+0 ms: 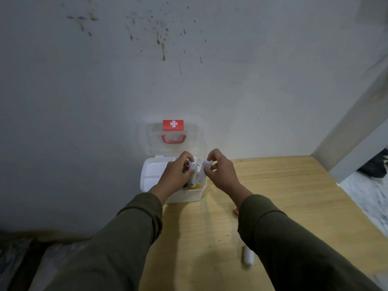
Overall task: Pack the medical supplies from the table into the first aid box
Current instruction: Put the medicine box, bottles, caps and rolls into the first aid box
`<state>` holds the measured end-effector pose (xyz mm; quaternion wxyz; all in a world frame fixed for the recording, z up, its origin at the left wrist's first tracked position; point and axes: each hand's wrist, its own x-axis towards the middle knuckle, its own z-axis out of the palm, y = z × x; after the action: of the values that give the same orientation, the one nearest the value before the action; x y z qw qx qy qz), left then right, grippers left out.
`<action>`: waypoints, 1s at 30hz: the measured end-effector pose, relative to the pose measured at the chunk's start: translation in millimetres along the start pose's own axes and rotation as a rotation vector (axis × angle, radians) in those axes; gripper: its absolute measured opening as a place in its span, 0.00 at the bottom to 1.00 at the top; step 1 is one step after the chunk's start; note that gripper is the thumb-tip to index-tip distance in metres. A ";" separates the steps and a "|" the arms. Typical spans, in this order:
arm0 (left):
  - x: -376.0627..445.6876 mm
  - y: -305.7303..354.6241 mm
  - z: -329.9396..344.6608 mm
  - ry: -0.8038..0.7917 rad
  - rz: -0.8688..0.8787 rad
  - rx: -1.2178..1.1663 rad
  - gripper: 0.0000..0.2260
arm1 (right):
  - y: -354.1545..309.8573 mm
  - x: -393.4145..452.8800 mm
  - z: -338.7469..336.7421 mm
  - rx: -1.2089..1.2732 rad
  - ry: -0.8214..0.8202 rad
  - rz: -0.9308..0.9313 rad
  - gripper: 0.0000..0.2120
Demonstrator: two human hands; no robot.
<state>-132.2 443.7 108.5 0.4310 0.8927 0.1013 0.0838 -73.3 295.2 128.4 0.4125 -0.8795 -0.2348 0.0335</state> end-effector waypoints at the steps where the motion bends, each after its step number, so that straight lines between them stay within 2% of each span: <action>1: -0.8 -2.3 1.2 -0.002 0.000 -0.005 0.08 | 2.0 -0.5 2.6 -0.008 -0.016 -0.004 0.09; 7: -2.4 -18.0 9.5 -0.085 0.001 -0.005 0.07 | 16.5 -1.7 16.4 -0.125 -0.091 -0.040 0.07; 11: -2.4 -28.4 13.4 -0.139 -0.016 0.024 0.06 | 23.2 -3.5 21.5 -0.294 -0.198 -0.101 0.05; 17: 0.6 -34.3 15.9 -0.151 -0.038 0.050 0.04 | 33.6 -2.9 23.8 -0.424 -0.260 -0.139 0.07; 23: 6.1 -36.4 14.8 -0.158 -0.053 0.041 0.03 | 31.2 0.5 22.9 -0.414 -0.256 -0.158 0.10; 30: 5.4 -33.2 12.2 -0.195 -0.046 0.022 0.06 | 34.0 0.7 20.5 -0.334 -0.245 -0.116 0.07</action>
<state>-127.7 456.1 75.2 0.4307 0.8988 0.0804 -0.0148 -64.7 291.4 89.7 0.2309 -0.9100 -0.3357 0.0770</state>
